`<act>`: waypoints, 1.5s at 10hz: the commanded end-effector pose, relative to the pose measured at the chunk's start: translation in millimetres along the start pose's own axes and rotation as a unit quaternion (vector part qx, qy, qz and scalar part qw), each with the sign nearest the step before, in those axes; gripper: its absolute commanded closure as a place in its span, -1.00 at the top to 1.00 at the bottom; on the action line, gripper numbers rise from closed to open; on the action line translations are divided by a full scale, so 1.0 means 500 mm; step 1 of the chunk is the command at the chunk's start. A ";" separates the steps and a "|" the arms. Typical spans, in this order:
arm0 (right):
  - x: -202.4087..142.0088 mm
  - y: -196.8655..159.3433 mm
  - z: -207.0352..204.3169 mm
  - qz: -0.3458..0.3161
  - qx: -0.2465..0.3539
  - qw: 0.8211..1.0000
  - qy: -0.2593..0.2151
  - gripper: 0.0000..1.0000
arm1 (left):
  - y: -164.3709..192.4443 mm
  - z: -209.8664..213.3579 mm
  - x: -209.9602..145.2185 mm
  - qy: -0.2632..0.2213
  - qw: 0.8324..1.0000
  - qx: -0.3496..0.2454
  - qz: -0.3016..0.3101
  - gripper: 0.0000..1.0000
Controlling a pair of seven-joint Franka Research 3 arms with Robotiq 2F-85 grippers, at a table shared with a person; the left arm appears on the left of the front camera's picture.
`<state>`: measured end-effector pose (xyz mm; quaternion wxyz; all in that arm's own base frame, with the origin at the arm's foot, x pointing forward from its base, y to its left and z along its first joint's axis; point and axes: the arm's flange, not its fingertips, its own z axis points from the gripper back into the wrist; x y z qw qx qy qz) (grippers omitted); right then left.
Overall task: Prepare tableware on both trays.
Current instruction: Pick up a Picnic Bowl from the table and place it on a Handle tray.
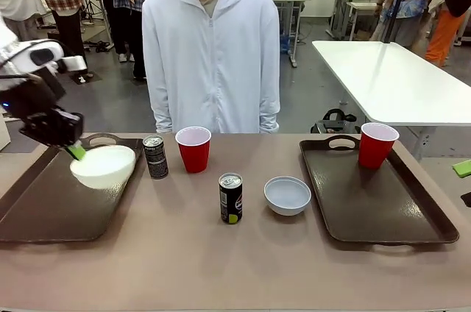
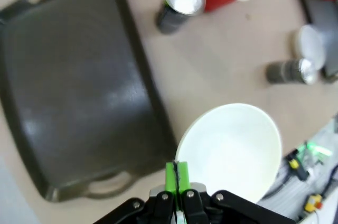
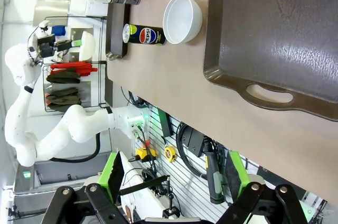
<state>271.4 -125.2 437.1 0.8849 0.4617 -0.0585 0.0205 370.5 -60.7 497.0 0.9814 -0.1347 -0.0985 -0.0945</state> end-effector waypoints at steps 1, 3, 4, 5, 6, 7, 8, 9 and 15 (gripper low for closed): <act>0.000 -0.001 0.000 0.002 0.007 1.000 0.001 1.00 | 0.070 0.017 0.016 -0.037 0.999 0.023 -0.002 -1.00; 0.000 -0.001 0.000 0.002 0.007 1.000 0.001 1.00 | 0.155 0.050 0.010 -0.050 0.997 0.047 0.026 -1.00; 0.000 -0.001 0.000 0.002 0.007 1.000 0.001 1.00 | 0.195 0.063 0.000 -0.050 0.996 0.067 0.040 -1.00; 0.000 -0.001 0.000 0.002 0.007 1.000 0.001 1.00 | 0.219 0.074 -0.009 -0.048 0.995 0.076 0.053 -1.00; 0.000 -0.001 0.000 0.002 0.007 1.000 0.001 1.00 | 0.232 0.085 -0.020 -0.044 0.994 0.080 0.061 -1.00; 0.000 -0.001 0.000 0.002 0.007 1.000 0.001 1.00 | 0.241 0.090 -0.028 -0.037 0.993 0.085 0.067 -1.00; 0.000 -0.001 0.000 0.002 0.007 1.000 0.001 1.00 | 0.243 0.095 -0.038 -0.043 0.994 0.078 0.071 -1.00; 0.000 -0.001 0.000 0.002 0.007 1.000 0.001 1.00 | 0.236 0.102 -0.049 -0.050 0.994 0.070 0.075 -1.00; 0.000 -0.001 0.000 0.002 0.007 1.000 0.001 1.00 | 0.250 0.063 -0.029 -0.076 0.989 0.101 0.073 -0.98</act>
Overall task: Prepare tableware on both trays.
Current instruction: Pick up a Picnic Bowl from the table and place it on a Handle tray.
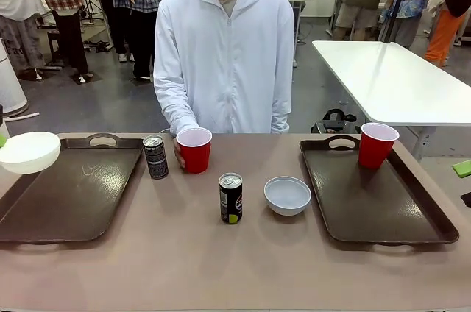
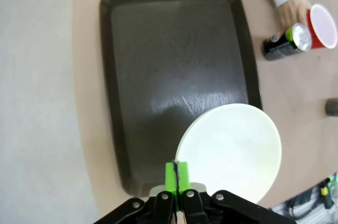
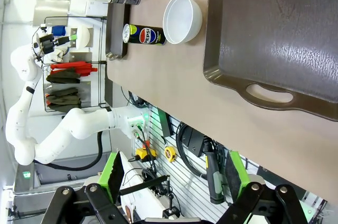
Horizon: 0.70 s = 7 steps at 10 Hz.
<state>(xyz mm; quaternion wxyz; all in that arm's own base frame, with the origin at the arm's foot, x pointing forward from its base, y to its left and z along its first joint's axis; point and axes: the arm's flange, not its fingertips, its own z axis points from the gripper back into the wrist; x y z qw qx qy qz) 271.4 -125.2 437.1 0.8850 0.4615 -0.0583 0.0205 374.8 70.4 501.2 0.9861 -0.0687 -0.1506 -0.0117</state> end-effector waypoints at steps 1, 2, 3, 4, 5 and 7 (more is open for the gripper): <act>0.000 -0.001 0.000 0.002 0.007 1.000 0.001 1.00 | 0.002 -0.043 0.010 -0.019 0.999 0.035 0.007 -0.98; 0.000 -0.001 0.000 0.002 0.007 1.000 0.001 1.00 | 0.006 -0.073 0.018 -0.015 0.999 0.040 0.009 -0.98; 0.000 -0.001 0.000 0.002 0.007 1.000 0.001 1.00 | 0.006 -0.099 0.025 -0.011 0.999 0.042 0.006 -0.98; 0.000 -0.001 0.000 0.002 0.007 1.000 0.001 1.00 | 0.003 -0.115 0.026 -0.006 0.999 0.042 0.002 -0.98; 0.000 -0.001 0.000 0.002 0.007 1.000 0.001 1.00 | 0.001 -0.129 0.032 0.000 0.999 0.041 -0.003 -0.98; 0.000 -0.001 0.000 0.002 0.007 1.000 0.001 1.00 | -0.001 -0.155 0.035 0.024 0.999 0.038 -0.001 -0.98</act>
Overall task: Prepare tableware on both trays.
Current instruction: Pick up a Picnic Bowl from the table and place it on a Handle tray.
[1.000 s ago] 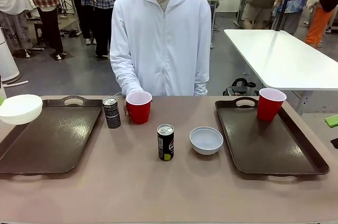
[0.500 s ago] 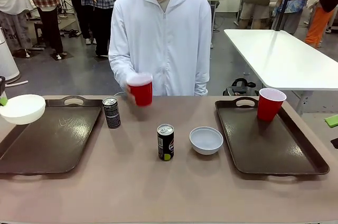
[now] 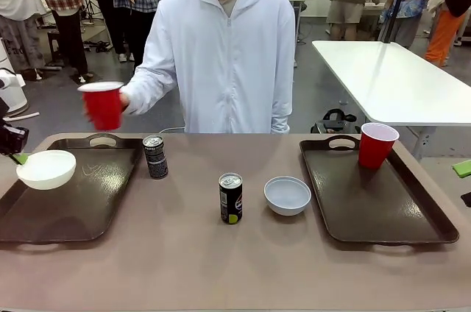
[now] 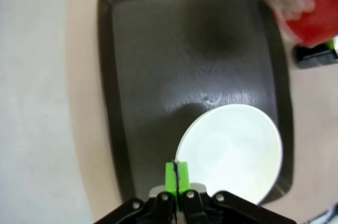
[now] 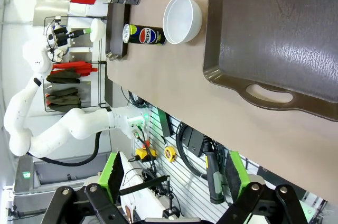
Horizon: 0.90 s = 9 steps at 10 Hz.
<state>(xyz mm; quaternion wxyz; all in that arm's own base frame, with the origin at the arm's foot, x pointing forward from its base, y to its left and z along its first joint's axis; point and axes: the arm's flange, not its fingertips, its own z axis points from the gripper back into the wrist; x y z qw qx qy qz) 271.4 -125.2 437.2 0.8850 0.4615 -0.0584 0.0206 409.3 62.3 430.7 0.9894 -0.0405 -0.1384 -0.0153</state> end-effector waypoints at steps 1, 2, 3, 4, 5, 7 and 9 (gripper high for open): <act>0.000 -0.001 0.000 0.002 0.007 1.000 0.001 1.00 | -0.017 0.043 -0.019 0.034 0.999 -0.015 0.012 -0.98; 0.000 -0.001 0.000 0.002 0.007 1.000 0.001 1.00 | -0.037 0.138 -0.102 0.065 0.997 -0.007 -0.028 -0.98; 0.000 -0.001 0.000 0.002 0.007 1.000 0.001 1.00 | -0.034 0.194 -0.148 0.071 0.996 0.000 -0.052 -0.98; 0.000 -0.001 0.000 0.002 0.007 1.000 0.001 1.00 | -0.024 0.203 -0.148 0.078 0.996 0.011 -0.047 -0.98; 0.000 -0.001 0.000 0.002 0.007 1.000 0.001 1.00 | -0.023 0.182 -0.155 0.090 0.995 0.009 -0.038 -0.98; 0.000 -0.001 0.000 0.002 0.007 1.000 0.001 1.00 | -0.028 0.160 -0.155 0.097 0.994 0.014 -0.040 -0.98; 0.000 -0.001 0.000 0.002 0.007 1.000 0.001 1.00 | -0.036 0.133 -0.144 0.069 0.997 -0.002 -0.042 -0.98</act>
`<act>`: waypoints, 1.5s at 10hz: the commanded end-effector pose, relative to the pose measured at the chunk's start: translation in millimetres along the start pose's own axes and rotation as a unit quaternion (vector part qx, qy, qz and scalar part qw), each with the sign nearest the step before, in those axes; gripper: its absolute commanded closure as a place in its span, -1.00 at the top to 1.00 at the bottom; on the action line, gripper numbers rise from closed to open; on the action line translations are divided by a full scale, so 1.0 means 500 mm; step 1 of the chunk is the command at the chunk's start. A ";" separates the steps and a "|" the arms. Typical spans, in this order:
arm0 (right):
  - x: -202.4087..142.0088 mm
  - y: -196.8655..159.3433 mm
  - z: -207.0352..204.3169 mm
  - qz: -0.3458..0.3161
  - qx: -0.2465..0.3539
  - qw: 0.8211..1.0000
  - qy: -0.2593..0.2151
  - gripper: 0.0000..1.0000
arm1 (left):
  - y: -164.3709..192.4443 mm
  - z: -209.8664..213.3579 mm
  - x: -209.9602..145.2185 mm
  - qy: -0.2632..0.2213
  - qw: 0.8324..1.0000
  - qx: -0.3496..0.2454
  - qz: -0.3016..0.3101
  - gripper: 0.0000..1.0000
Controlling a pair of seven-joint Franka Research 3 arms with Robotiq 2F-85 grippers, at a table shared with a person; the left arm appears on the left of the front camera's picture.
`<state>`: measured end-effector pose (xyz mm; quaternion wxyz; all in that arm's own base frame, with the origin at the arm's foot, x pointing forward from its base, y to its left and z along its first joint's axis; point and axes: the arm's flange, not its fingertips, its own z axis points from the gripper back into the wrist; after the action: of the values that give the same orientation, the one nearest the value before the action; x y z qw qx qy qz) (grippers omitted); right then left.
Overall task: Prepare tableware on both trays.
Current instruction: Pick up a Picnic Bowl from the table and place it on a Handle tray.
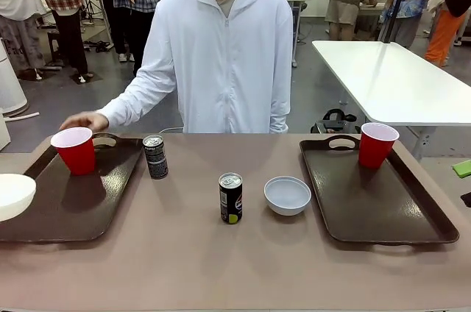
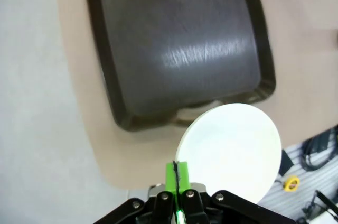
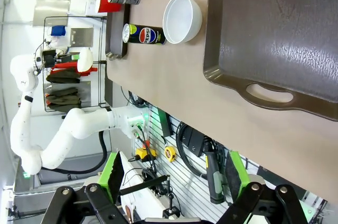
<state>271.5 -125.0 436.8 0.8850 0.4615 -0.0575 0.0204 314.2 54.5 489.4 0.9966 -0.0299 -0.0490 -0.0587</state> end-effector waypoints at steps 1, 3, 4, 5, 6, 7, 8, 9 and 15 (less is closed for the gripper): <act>0.000 -0.001 0.001 0.002 0.007 1.000 0.000 1.00 | -0.011 -0.049 0.029 -0.050 0.999 -0.002 -0.012 -0.98; 0.000 -0.001 0.001 0.002 0.007 1.000 0.000 1.00 | -0.022 -0.092 0.062 -0.095 0.995 -0.006 -0.019 -0.98; 0.000 -0.001 0.001 0.002 0.007 1.000 0.000 1.00 | -0.027 -0.112 0.082 -0.110 0.994 -0.003 -0.024 -0.98; 0.000 -0.001 0.001 0.002 0.007 1.000 0.000 1.00 | -0.030 -0.137 0.100 -0.112 0.993 -0.001 -0.030 -0.98; 0.000 -0.001 0.001 0.002 0.007 1.000 0.000 1.00 | -0.033 -0.160 0.110 -0.109 0.993 -0.008 -0.033 -0.98; 0.000 -0.001 0.001 0.002 0.007 1.000 0.000 1.00 | -0.033 -0.183 0.122 -0.108 0.993 -0.013 -0.037 -0.98; 0.000 -0.001 0.001 0.002 0.007 1.000 0.000 1.00 | -0.033 -0.208 0.132 -0.099 0.994 -0.016 -0.037 -0.98; 0.000 -0.001 0.001 0.002 0.007 1.000 0.000 1.00 | -0.035 -0.231 0.139 -0.086 0.995 -0.019 -0.038 -0.98; 0.000 -0.001 0.001 0.002 0.007 1.000 0.000 1.00 | -0.030 -0.264 0.139 -0.071 0.997 -0.016 -0.040 0.30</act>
<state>271.5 -125.1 436.8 0.8850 0.4615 -0.0576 0.0203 423.0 19.8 371.4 0.9896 -0.0395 -0.1102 -0.0835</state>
